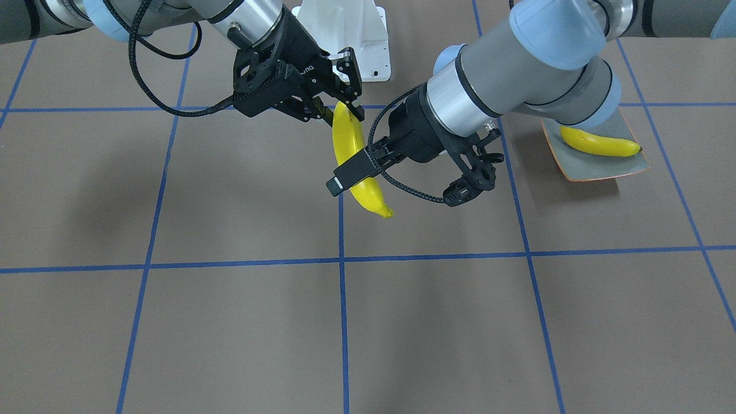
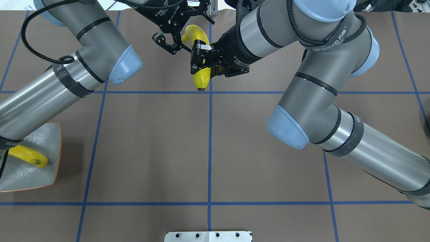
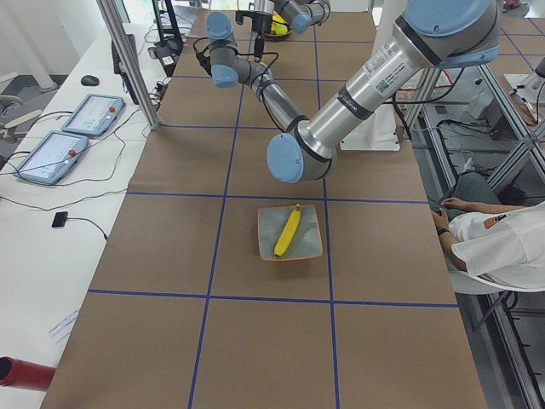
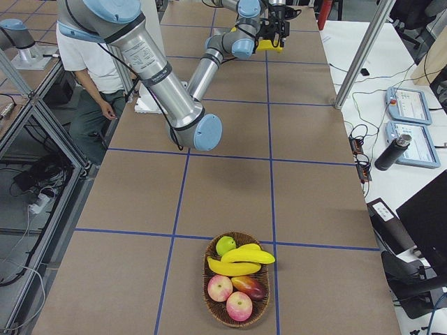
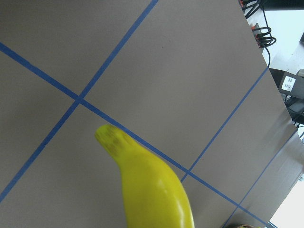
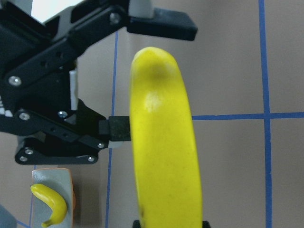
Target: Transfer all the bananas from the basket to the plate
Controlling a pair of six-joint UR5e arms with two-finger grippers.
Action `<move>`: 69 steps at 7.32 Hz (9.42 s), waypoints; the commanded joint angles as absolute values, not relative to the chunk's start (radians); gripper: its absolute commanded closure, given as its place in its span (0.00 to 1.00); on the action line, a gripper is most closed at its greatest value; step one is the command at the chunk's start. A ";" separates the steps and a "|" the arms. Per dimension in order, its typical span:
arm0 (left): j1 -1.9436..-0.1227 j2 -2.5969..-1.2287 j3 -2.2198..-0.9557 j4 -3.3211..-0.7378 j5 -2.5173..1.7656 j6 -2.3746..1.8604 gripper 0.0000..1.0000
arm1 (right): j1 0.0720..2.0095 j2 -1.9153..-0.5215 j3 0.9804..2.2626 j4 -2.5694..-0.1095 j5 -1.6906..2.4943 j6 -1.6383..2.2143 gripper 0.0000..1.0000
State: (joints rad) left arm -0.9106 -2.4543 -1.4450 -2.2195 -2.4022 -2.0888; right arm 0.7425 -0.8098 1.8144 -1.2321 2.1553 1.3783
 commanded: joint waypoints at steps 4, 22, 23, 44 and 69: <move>-0.907 -2.447 -1.445 -2.252 -2.402 -2.126 1.00 | 0.742 -0.813 1.822 -1.230 2.155 1.370 1.00; -1.149 -1.537 -1.773 -2.293 -2.367 -2.266 1.00 | 0.874 -1.199 1.974 -1.140 2.098 1.333 0.00; -1.144 -1.526 -1.744 -2.290 -2.340 -2.281 1.00 | 0.877 -1.213 1.979 -1.140 2.098 1.333 0.00; -0.988 -1.411 -1.888 -2.221 -2.247 -2.153 0.00 | 0.928 -1.334 1.976 -1.137 2.056 1.313 0.00; -1.085 -1.652 -1.933 -2.011 -2.243 -1.290 0.00 | 1.425 -1.491 1.253 -1.141 2.192 0.347 0.02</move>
State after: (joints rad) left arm -1.0844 -1.6499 -1.9301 -2.0110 -2.2427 -1.2612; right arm 1.4356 -1.4842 1.2495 -1.1432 2.1753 0.3419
